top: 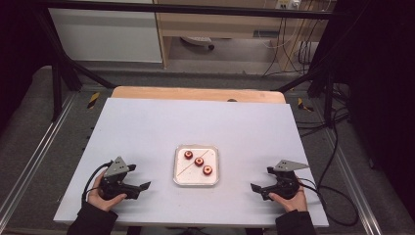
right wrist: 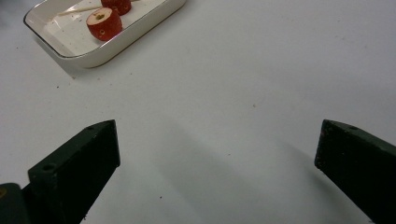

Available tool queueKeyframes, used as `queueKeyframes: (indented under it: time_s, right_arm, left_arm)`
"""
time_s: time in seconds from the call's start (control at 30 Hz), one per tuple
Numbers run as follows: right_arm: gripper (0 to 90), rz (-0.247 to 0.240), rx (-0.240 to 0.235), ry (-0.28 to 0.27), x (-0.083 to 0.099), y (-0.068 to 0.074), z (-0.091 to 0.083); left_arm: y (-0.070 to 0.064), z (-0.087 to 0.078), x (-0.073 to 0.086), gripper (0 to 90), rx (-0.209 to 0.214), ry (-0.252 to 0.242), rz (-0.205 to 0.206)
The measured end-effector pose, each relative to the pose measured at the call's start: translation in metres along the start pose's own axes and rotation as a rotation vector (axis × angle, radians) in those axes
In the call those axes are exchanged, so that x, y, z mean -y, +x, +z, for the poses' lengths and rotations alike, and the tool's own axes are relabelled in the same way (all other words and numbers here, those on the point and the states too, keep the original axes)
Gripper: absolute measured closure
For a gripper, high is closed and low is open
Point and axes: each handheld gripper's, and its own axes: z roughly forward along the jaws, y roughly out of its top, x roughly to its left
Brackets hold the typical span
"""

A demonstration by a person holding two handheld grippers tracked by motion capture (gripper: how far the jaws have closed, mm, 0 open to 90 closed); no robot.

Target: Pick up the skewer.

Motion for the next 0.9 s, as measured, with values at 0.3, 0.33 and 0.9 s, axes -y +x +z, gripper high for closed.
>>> queueKeyframes:
  time_s: [0.3,0.33,0.9]
  right_arm:
    - [0.6,0.002,-0.005,-0.005,0.0,0.0,0.0]
    - [0.6,0.002,-0.005,-0.005,0.0,0.0,0.0]
    - [0.6,-0.003,0.0,-0.001,0.0,0.001,0.0]
  left_arm:
    - [-0.006,0.006,-0.005,12.4,0.008,0.009,0.004]
    - [-0.006,0.006,-0.005,12.4,0.01,0.007,0.005]
    - [-0.027,0.016,-0.029,13.3,0.024,0.026,0.043]
